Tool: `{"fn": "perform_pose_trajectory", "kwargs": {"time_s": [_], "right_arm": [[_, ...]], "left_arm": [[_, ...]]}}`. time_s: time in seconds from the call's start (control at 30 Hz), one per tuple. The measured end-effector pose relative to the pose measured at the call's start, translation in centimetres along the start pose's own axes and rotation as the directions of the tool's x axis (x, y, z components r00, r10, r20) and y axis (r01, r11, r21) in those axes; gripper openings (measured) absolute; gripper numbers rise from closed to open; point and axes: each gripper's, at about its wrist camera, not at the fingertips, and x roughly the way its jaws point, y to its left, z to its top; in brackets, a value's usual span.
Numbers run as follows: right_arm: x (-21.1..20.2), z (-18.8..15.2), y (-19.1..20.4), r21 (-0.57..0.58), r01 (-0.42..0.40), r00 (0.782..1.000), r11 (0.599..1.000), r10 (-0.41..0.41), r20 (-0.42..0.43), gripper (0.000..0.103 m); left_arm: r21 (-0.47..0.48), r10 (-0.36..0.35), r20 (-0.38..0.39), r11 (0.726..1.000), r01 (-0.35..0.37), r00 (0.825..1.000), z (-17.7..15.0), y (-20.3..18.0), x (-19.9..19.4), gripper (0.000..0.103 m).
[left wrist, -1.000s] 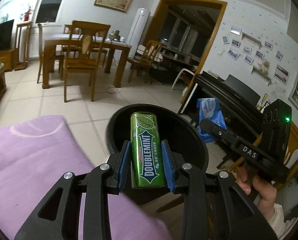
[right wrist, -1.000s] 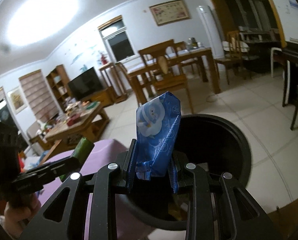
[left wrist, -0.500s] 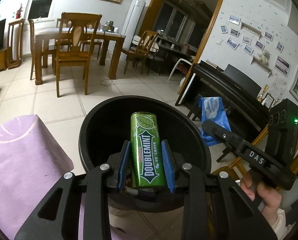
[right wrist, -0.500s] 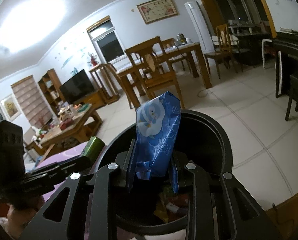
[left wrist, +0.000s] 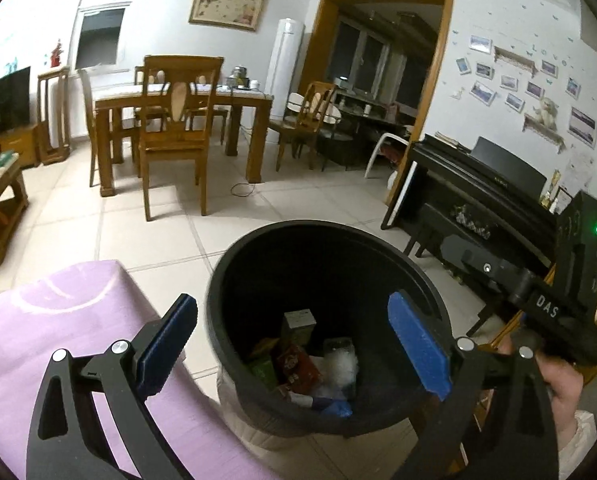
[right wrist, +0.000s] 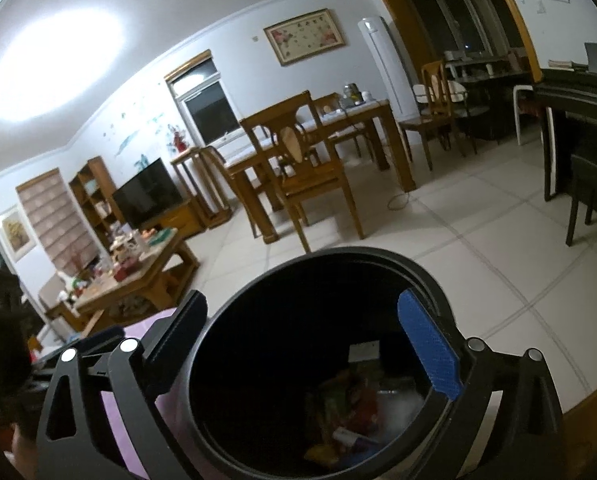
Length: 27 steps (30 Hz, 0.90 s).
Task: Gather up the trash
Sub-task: 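Carry the green can and blue wipes pack over the bin and open both grippers, then grasp the blue marker with the left gripper while the right grasps the white puck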
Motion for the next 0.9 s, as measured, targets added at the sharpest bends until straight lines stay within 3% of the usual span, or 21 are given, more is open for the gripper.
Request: {"fn": "perform_pose_trajectory", "kwargs": {"time_s": [0.17, 0.37, 0.57, 0.73, 0.9], "right_arm": [[0.3, -0.4, 1.6, -0.001, -0.017, 1.0, 1.0, 0.017, -0.024, 0.095], [1.1, -1.8, 5.3, -0.032, -0.058, 0.996, 0.998, 0.056, -0.074, 0.095], [2.6, -3.9, 11.8, -0.11, -0.147, 0.979, 0.983, 0.129, -0.159, 0.095], [3.2, -6.8, 18.6, -0.2, -0.281, 0.931, 0.939, 0.216, -0.295, 0.095], [3.2, -11.0, 26.2, -0.306, -0.438, 0.842, 0.845, 0.266, -0.47, 0.085]], "left_arm": [[-0.029, 0.049, 0.008, 0.998, -0.049, 0.999, -0.5, 1.9, -2.6, 0.096], [-0.069, 0.164, 0.022, 0.984, -0.163, 0.986, -1.8, 6.4, -7.6, 0.096], [-0.172, 0.302, -0.005, 0.939, -0.298, 0.953, -4.7, 13.4, -13.2, 0.096], [-0.283, 0.386, -0.069, 0.876, -0.389, 0.92, -8.1, 19.1, -17.6, 0.095], [-0.261, 0.42, -0.155, 0.856, -0.447, 0.894, -10.2, 21.4, -18.8, 0.095]]}}
